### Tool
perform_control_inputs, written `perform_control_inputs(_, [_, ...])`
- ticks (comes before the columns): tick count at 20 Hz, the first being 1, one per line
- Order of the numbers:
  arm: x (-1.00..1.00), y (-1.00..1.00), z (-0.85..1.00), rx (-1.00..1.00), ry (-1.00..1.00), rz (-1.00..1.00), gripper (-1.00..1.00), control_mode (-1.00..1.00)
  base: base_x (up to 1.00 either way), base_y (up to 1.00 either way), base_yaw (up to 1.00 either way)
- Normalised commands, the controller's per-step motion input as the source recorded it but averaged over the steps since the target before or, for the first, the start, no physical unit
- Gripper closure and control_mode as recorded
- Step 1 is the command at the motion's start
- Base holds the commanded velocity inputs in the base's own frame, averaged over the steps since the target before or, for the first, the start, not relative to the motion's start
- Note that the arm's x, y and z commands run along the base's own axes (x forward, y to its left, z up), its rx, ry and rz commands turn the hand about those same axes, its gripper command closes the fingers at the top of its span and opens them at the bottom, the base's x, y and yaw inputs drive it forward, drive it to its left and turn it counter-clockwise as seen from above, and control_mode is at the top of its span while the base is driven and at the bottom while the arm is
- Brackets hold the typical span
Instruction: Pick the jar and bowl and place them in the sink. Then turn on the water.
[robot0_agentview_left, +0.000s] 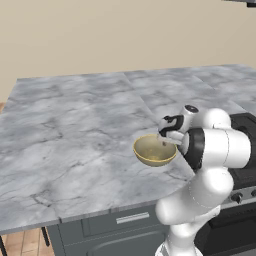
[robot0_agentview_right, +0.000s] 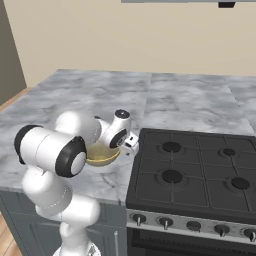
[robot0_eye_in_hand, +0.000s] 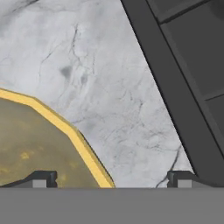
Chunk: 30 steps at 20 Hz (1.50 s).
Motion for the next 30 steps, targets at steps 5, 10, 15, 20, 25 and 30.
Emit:
perform_control_inputs(5, [0.21,0.00,-0.14,0.00,0.06,0.00,-1.00,-1.00,0.00,0.00,0.00])
perform_control_inputs(10, [0.01,0.00,0.00,0.00,0.12,0.00,-1.00,-1.00,0.00,0.00,0.00])
perform_control_inputs(15, [-0.03,0.00,0.00,0.00,0.17,0.02,-1.00,-1.00,0.00,0.00,0.00])
perform_control_inputs(20, [-0.17,0.03,-0.12,0.10,0.13,0.08,-1.00,-1.00,0.00,0.00,0.00])
perform_control_inputs(25, [-0.08,0.00,-0.14,0.21,0.05,0.08,-1.00,-1.00,0.00,0.00,0.00])
perform_control_inputs(30, [-0.01,0.00,-0.10,0.09,0.03,0.05,-1.00,-1.00,0.00,0.00,0.00])
